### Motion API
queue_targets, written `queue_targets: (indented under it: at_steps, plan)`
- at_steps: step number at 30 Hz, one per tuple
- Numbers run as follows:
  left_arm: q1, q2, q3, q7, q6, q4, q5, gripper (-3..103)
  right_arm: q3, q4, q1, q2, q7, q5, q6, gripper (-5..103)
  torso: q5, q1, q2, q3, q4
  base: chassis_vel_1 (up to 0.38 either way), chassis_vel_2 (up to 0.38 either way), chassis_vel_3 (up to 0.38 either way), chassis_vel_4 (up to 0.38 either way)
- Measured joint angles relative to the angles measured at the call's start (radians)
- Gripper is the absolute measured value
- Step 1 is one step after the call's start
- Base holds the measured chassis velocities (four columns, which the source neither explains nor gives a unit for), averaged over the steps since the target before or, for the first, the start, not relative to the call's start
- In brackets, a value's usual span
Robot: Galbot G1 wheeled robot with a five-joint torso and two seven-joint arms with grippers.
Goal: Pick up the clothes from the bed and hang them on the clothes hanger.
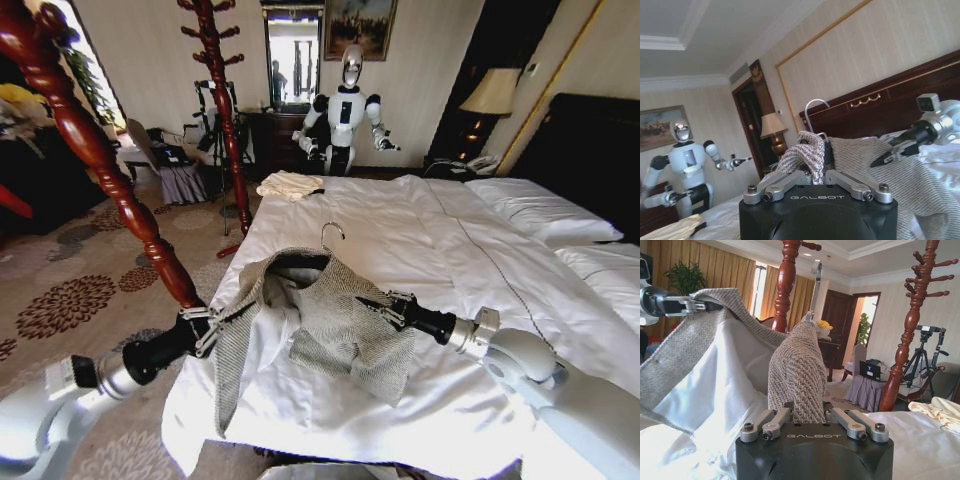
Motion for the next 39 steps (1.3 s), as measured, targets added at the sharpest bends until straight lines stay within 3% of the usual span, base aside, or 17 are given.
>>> queue_targets:
  at_steps: [6,11,14,19,22,28,33,36,39]
  plan:
    - [-0.022,0.009,-0.007,-0.084,0.024,-0.007,-0.001,0,0.001,-0.009,0.000,-0.004,-0.016,-0.003,-0.001,20,-0.0001,0.000,0.000,0.000,0.0001,0.000,0.000,0.000,0.000]
    - [-0.032,0.056,-0.006,-0.104,0.059,-0.089,-0.087,0,-0.010,-0.008,0.000,-0.003,-0.023,-0.012,-0.006,20,0.0001,0.000,0.000,0.000,0.0000,0.000,0.000,0.000,0.000]
    - [-0.021,0.108,-0.012,-0.073,0.074,-0.157,-0.135,0,-0.021,-0.008,-0.001,0.002,-0.024,-0.016,-0.009,20,0.0003,0.000,0.000,0.000,-0.0001,0.000,0.000,0.000,0.000]
    - [-0.006,0.132,-0.004,-0.032,0.075,-0.172,-0.136,0,-0.026,-0.008,-0.001,0.004,-0.028,-0.015,-0.010,20,0.0004,0.000,0.000,0.000,0.0000,0.000,0.000,0.000,0.000]
    - [0.006,0.148,0.018,0.032,0.073,-0.174,-0.087,0,-0.027,0.002,-0.003,0.004,-0.038,0.014,-0.008,20,0.0001,0.000,0.000,0.000,0.0000,0.000,0.000,0.000,0.000]
    - [0.008,0.132,0.040,0.062,0.053,-0.151,0.012,0,-0.029,0.043,-0.007,0.003,-0.069,0.133,0.005,20,0.0000,0.000,0.000,0.000,0.0000,0.000,0.000,0.000,0.000]
    - [-0.003,0.100,0.008,-0.006,0.043,-0.118,0.033,0,-0.027,0.060,-0.013,0.003,-0.090,0.169,0.015,20,-0.0001,0.000,0.000,0.000,0.0000,0.000,0.000,0.000,0.000]
    - [-0.013,0.103,-0.056,-0.044,0.049,-0.113,-0.025,0,-0.019,0.032,-0.012,0.005,-0.075,0.087,0.017,20,0.0000,0.000,0.000,0.000,0.0001,0.000,0.000,0.000,0.000]
    - [-0.019,0.125,-0.108,-0.045,0.052,-0.108,-0.056,0,-0.015,0.013,-0.009,0.005,-0.060,0.038,0.017,20,0.0003,0.000,0.000,0.000,0.0000,0.000,0.000,0.000,0.000]
